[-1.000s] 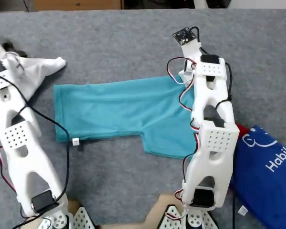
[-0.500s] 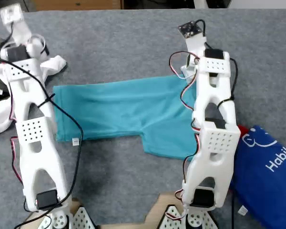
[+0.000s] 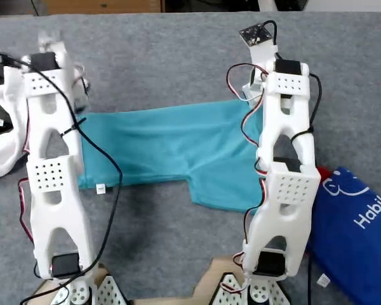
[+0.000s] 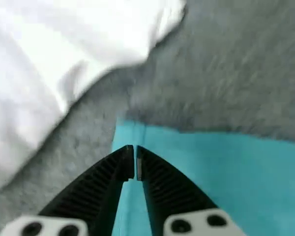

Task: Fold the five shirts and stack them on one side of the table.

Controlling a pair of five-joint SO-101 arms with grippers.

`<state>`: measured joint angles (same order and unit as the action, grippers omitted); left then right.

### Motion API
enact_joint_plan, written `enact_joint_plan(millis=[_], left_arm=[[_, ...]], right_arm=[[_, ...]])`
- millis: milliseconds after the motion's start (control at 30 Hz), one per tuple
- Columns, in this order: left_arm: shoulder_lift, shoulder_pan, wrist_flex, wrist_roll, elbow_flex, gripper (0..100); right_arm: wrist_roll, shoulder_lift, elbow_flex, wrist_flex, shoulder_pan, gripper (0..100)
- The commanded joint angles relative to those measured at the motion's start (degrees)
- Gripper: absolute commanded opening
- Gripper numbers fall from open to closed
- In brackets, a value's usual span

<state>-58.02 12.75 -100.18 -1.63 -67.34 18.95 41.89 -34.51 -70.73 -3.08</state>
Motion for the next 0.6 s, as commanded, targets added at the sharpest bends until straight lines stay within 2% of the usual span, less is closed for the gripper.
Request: enact_joint_plan(millis=[0, 67, 167, 333, 467, 567], left_arm=[[8.2, -2.3, -0.9, -0.8, 15.5, 2], [13.2, -3.2, -0.6, -0.8, 23.6, 2], [21.1, -3.6, -0.4, -0.8, 33.2, 2], [34.9, -4.2, 4.7, -0.9, 49.0, 2], [43.9, -6.5, 15.5, -3.4, 68.4, 2], [48.5, -6.6, 29.9, -1.8, 84.0, 2]], right_arm=[[0.1, -4.4, -2.9, -0.1, -0.7, 0.5], [2.5, -4.3, -2.9, -0.2, -0.6, 0.5], [2.1, -4.3, -2.9, 0.0, -1.0, 0.5], [2.7, -4.1, -2.9, 0.0, -1.3, 0.5], [4.2, -0.8, -3.6, 0.9, -1.2, 0.5], [4.3, 2.9, -4.8, 3.7, -2.0, 0.5]])
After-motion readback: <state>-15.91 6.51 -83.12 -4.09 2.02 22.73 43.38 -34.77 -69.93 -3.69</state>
